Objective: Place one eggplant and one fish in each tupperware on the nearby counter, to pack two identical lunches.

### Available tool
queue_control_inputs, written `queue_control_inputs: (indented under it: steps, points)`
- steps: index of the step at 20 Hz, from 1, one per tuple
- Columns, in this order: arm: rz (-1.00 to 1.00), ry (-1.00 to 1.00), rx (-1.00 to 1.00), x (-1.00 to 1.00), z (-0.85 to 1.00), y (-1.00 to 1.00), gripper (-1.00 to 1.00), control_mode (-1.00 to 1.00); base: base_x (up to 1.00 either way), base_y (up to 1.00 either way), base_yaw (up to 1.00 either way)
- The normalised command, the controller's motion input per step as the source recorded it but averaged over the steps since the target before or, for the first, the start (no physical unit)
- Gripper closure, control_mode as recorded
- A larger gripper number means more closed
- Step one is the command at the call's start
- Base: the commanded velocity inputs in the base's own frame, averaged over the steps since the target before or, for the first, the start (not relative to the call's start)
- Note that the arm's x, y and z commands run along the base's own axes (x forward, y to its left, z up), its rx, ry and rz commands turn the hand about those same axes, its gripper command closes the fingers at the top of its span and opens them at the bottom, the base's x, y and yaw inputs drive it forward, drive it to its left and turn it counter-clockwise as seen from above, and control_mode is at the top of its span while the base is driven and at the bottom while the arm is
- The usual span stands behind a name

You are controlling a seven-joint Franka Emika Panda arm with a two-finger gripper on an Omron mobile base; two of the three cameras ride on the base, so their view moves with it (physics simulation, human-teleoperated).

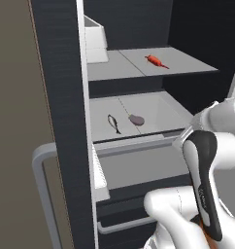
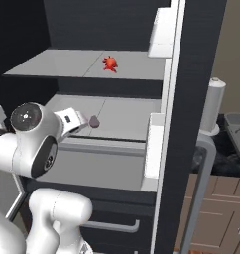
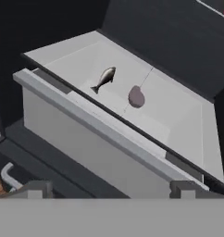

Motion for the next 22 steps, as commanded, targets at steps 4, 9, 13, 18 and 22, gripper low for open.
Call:
queue_control_inputs:
  steps: [4,9,13,18,22]
  points:
    - [-0.24,-0.12,0.03,0.06,0.56,0.03,-1.00,-1.00,0.00,0.00,0.00]
    - [-0.34,-0.04,0.19,0.00,0.68,0.02,-1.00,-1.00,0.00,0.00,0.00]
    - [-0.33,0.00,0.30,0.00,0.76,0.00,-1.00,-1.00,0.00,0.00,0.00]
    - [-0.21,0.00,0.38,0.00,0.70,-0.03,-1.00,-1.00,0.00,0.00,0.00]
    - [-0.09,-0.03,0.35,0.13,0.34,-0.14,-1.00,-1.00,0.00,0.00,0.00]
